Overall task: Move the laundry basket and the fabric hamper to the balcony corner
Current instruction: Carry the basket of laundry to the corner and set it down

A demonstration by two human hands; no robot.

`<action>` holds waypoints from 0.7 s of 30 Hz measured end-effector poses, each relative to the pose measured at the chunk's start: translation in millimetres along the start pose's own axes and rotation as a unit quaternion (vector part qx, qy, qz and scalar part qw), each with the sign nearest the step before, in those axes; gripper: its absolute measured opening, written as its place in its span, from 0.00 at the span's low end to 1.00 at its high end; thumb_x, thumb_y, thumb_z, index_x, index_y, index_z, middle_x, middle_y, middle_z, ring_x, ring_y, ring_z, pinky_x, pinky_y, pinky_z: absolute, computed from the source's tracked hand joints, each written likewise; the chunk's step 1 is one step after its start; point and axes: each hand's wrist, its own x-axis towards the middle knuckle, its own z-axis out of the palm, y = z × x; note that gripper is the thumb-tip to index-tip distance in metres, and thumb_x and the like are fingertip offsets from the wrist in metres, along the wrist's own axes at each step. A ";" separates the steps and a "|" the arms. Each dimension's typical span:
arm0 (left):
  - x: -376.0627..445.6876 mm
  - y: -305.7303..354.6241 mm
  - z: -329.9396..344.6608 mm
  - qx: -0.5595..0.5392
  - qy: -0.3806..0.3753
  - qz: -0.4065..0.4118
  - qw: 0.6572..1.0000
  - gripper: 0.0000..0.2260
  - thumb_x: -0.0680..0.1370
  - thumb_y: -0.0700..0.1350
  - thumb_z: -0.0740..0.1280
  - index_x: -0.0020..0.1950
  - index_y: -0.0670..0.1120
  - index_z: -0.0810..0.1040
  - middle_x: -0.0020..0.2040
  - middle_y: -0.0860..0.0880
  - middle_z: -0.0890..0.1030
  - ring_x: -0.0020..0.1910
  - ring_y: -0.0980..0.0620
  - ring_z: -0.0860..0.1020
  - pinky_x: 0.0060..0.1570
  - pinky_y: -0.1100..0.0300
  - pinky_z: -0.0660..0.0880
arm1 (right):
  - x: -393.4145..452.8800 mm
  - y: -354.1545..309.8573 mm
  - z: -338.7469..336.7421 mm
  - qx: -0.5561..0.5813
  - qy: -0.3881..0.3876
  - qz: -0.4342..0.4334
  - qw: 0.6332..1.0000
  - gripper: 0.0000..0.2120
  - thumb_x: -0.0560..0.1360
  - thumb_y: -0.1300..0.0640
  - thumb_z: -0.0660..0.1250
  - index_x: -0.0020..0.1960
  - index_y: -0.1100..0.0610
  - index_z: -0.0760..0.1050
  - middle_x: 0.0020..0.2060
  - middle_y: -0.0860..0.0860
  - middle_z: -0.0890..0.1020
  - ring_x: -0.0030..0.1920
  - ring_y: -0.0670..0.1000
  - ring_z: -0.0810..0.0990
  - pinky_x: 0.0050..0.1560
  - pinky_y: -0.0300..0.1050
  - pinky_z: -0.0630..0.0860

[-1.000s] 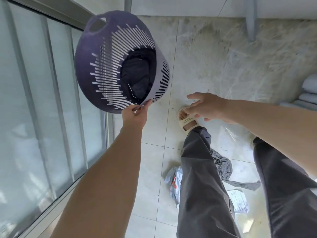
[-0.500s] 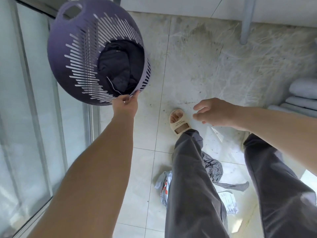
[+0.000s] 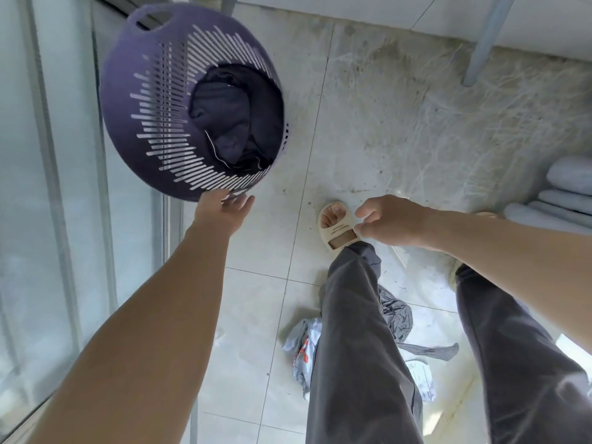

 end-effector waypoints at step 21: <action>-11.1 33.7 -1.6 0.025 -0.017 0.020 0.999 0.10 0.79 0.36 0.57 0.57 0.40 0.75 0.68 0.47 0.71 0.71 0.47 0.69 0.71 0.33 0.55 | -4.2 10.9 16.6 -0.077 -0.016 0.014 0.997 0.22 0.78 0.49 0.65 0.71 0.51 0.71 0.66 0.52 0.78 0.64 0.55 0.76 0.64 0.51 0.73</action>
